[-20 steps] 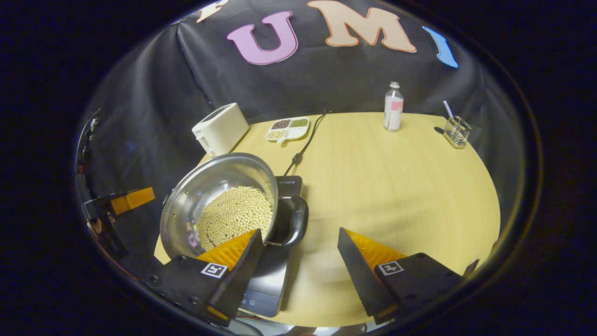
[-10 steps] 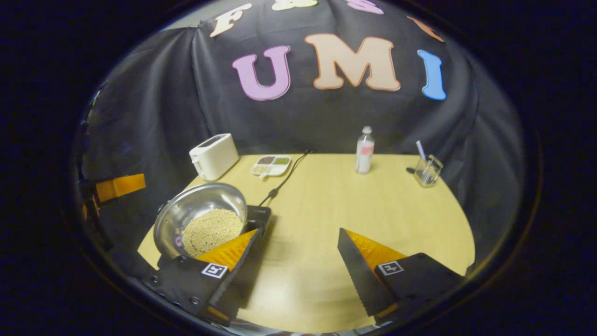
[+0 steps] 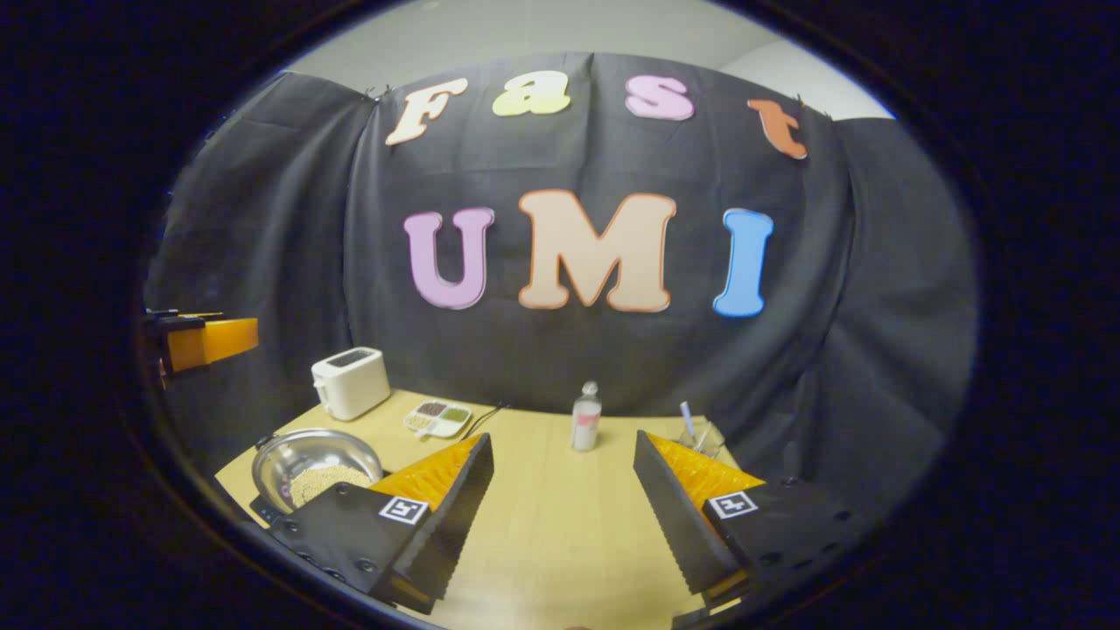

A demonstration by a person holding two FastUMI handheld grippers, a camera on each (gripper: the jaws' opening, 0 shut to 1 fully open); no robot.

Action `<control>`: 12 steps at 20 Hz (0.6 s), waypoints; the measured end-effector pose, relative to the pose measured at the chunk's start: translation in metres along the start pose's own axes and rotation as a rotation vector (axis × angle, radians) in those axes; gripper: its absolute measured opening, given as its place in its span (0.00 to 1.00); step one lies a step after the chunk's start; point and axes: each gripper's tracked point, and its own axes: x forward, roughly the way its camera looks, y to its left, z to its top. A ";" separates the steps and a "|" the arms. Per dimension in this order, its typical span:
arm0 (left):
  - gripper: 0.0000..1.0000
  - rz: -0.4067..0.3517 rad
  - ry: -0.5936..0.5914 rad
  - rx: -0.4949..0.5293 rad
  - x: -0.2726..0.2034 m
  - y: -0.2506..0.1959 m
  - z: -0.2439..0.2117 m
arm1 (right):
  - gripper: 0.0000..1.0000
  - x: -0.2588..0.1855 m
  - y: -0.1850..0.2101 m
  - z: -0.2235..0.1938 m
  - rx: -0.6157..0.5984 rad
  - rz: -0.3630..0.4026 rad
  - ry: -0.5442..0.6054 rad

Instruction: First push the handle of the pot to place it horizontally, then grasp the pot with both hands and set it on the induction cooktop.

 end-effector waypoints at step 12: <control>0.97 -0.079 -0.191 0.038 -0.032 -0.113 0.088 | 0.96 -0.038 -0.078 0.144 -0.007 -0.028 -0.295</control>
